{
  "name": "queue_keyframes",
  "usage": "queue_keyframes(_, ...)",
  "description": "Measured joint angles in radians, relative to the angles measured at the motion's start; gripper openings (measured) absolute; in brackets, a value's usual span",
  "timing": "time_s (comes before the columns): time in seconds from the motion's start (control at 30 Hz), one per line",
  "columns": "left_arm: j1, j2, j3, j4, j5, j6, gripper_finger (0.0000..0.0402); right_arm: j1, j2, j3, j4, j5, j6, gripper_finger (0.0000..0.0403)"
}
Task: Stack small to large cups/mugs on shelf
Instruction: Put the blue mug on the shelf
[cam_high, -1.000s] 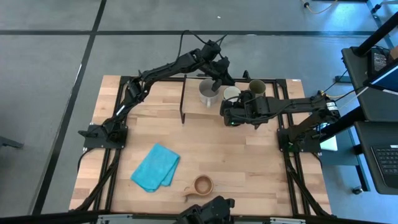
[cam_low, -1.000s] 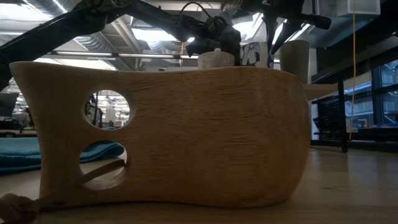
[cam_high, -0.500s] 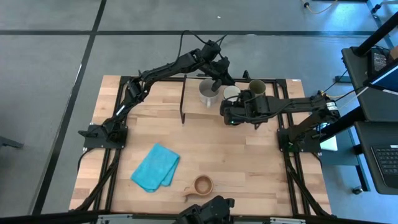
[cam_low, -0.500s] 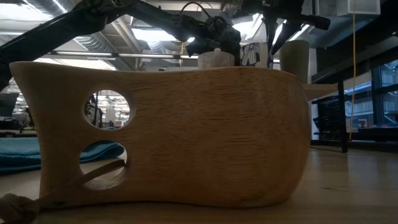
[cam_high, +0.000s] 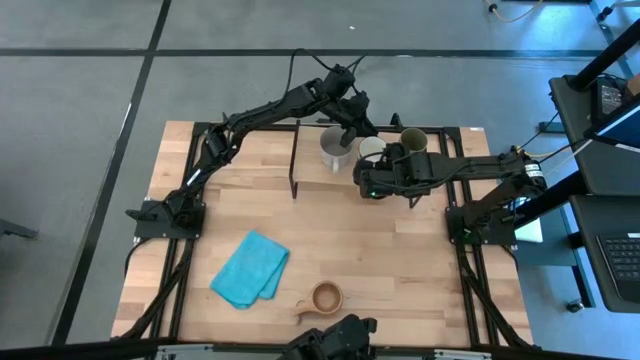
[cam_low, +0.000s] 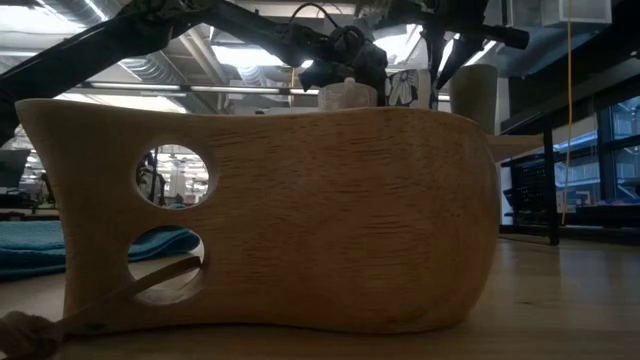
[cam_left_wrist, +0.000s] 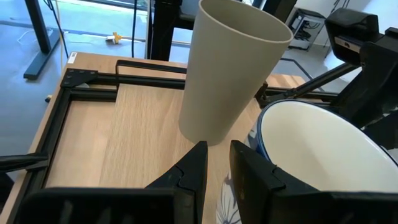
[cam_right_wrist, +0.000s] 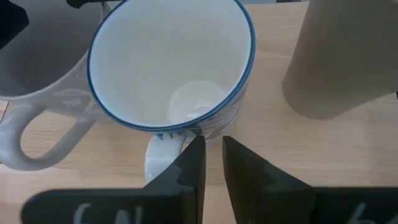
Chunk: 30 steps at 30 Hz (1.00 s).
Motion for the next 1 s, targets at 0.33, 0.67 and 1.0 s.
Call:
queue_keyframes(0.33, 0.002, 0.0, 0.0, 0.0, -0.023, 0.0, 0.0064, -0.003, 0.0, 0.0, -0.004, 0.0, -0.014, 0.0056)
queue_keyframes(0.67, 0.002, 0.0, 0.0, 0.0, -0.025, 0.0, 0.0064, -0.01, 0.0, 0.0, -0.007, 0.017, -0.018, 0.0056)
queue_keyframes(1.0, 0.002, 0.0, 0.0, 0.0, -0.025, -0.001, 0.0064, -0.015, 0.0, 0.0, -0.007, 0.027, -0.022, 0.0056)
